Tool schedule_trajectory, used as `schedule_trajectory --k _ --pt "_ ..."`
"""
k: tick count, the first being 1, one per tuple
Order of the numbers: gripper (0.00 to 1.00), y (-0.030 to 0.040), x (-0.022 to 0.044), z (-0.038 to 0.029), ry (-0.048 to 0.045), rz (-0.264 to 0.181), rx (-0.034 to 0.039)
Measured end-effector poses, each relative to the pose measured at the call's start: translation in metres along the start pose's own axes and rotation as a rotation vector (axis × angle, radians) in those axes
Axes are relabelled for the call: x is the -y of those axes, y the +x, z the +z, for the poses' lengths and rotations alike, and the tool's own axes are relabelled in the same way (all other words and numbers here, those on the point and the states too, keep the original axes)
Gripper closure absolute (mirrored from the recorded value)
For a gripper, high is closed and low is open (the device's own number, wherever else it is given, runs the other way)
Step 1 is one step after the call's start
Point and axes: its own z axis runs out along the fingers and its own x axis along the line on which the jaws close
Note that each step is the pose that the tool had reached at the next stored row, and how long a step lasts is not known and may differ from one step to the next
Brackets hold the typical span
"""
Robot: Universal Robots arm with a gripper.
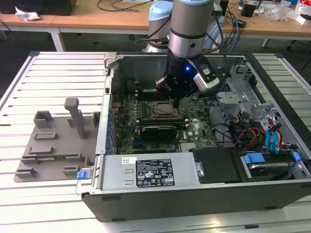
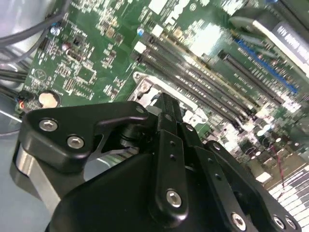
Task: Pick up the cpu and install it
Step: 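Install the second cpu locking lever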
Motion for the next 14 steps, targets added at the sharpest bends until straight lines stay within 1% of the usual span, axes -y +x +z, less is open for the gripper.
schedule_trajectory --k 1,3,4,5,6,7,8,10,11,12,14 --pt "0.89 0.0006 0.006 0.0 -0.0036 0.0 0.0003" --pt "0.89 0.0012 0.0109 0.0001 -0.0062 0.0 0.0007" --pt "0.89 0.0016 0.0148 0.0002 -0.0082 0.0 0.0009" --pt "0.89 0.0026 0.0183 0.0006 -0.0123 0.0 0.0012" --pt "0.89 0.0044 0.0211 0.0011 -0.0215 0.0 0.0021" --pt "0.89 0.0074 0.0227 0.0016 -0.0396 0.0 0.0039" --pt "0.89 0.0111 0.0239 0.0023 -0.0529 0.0 0.0052" --pt "0.89 0.0169 0.0241 0.0062 -0.0666 0.001 0.0065" --pt "0.89 0.0205 0.0237 0.0082 -0.0762 0.001 0.0075" --pt "0.89 0.0238 0.0234 0.011 -0.0804 0.001 0.008" --pt "0.89 0.0286 0.0225 0.0143 -0.0824 0.001 0.0081"
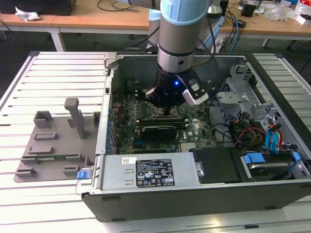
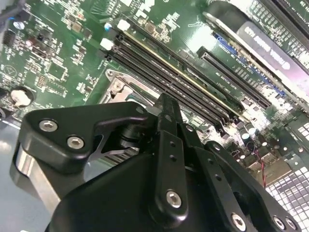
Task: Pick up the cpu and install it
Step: 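Install the second cpu locking lever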
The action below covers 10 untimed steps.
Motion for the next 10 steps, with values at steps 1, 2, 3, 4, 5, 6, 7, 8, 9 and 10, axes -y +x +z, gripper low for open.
schedule_trajectory --k 1,2,3,4,5,6,7,8,9,10 --pt "0.89 0.0023 -0.0002 0.0014 -0.0015 0.0 0.0002" --pt "0.89 0.0053 -0.0006 0.0036 -0.0029 0.0 0.0003" --pt "0.89 0.0076 -0.0009 0.005 -0.0032 0.0 0.0003" --pt "0.89 0.0121 -0.0011 0.0079 -0.0038 0.0 0.0004" --pt "0.89 0.0157 -0.0013 0.011 -0.0043 0.0 0.0005" --pt "0.89 0.0202 -0.0014 0.0149 -0.005 0.0 0.0005" --pt "0.89 0.0229 -0.0015 0.0172 -0.0053 0.0 0.0005" --pt "0.89 0.0267 -0.0017 0.0195 -0.0059 0.0 0.0005" --pt "0.89 0.03 -0.002 0.0211 -0.0071 0.0 0.0005" --pt "0.89 0.033 -0.0023 0.0226 -0.0082 0.0 0.0008"
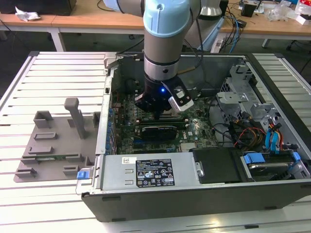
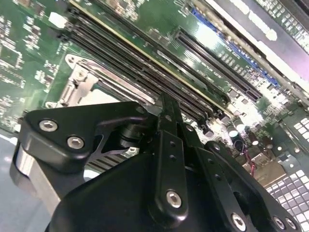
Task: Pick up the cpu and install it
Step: 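Install the second cpu locking lever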
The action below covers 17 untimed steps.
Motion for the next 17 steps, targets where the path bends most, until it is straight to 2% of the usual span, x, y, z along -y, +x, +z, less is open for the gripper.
schedule_trajectory --k 3,6,13,14,17 --pt "0.89 0.0058 -0.0008 0.0037 -0.0053 0.0 0.0005" --pt "0.89 0.0116 -0.0033 0.0099 -0.0168 -0.003 0.0014" --pt "0.89 0.0126 -0.0097 0.0169 -0.0315 -0.006 0.0028" --pt "0.89 0.0125 -0.0102 0.0186 -0.0312 -0.006 0.0024" --pt "0.89 0.0131 -0.0093 0.0178 -0.0312 -0.006 0.0041"
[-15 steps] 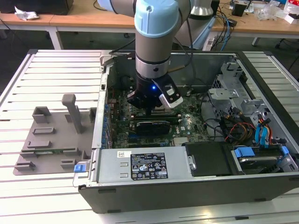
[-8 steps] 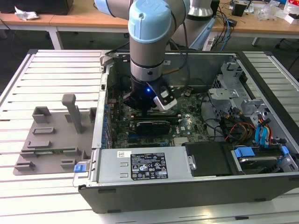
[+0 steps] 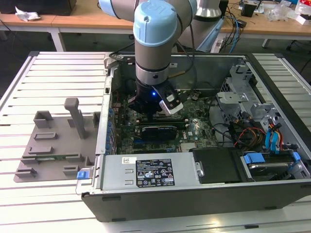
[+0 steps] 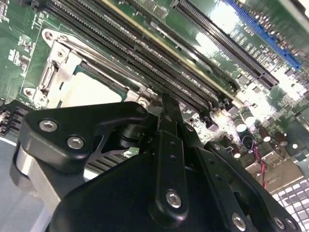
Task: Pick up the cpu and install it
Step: 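Install the second cpu locking lever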
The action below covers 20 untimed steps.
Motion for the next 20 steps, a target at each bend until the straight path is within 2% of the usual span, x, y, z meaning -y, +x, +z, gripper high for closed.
schedule_trajectory --k 2,3,5,6,9,12,14,15,17,18,19,20 --pt "0.89 -0.0003 -0.0015 -0.0117 0.003 0.0 0.0005" --pt "0.89 -0.0014 -0.0024 -0.013 0.0118 0.0 -0.0003" --pt "0.89 -0.0088 -0.0066 -0.0129 0.0539 -0.001 -0.0049" --pt "0.89 -0.0124 -0.0089 -0.0126 0.0684 -0.001 -0.0064" --pt "0.89 -0.0213 -0.0135 -0.012 0.0867 -0.001 -0.0085" --pt "0.89 -0.0326 -0.0204 -0.012 0.1007 -0.001 -0.01" --pt "0.89 -0.0361 -0.0245 -0.0137 0.1039 -0.001 -0.0103" --pt "0.89 -0.038 -0.0283 -0.0185 0.1072 -0.001 -0.0108" --pt "0.89 -0.0389 -0.0314 -0.0257 0.1085 -0.001 -0.0109" --pt "0.89 -0.0394 -0.0338 -0.0349 0.109 -0.001 -0.0109" --pt "0.89 -0.0396 -0.0352 -0.041 0.1092 -0.001 -0.0109" --pt "0.89 -0.0399 -0.0374 -0.0511 0.1095 -0.001 -0.0109"
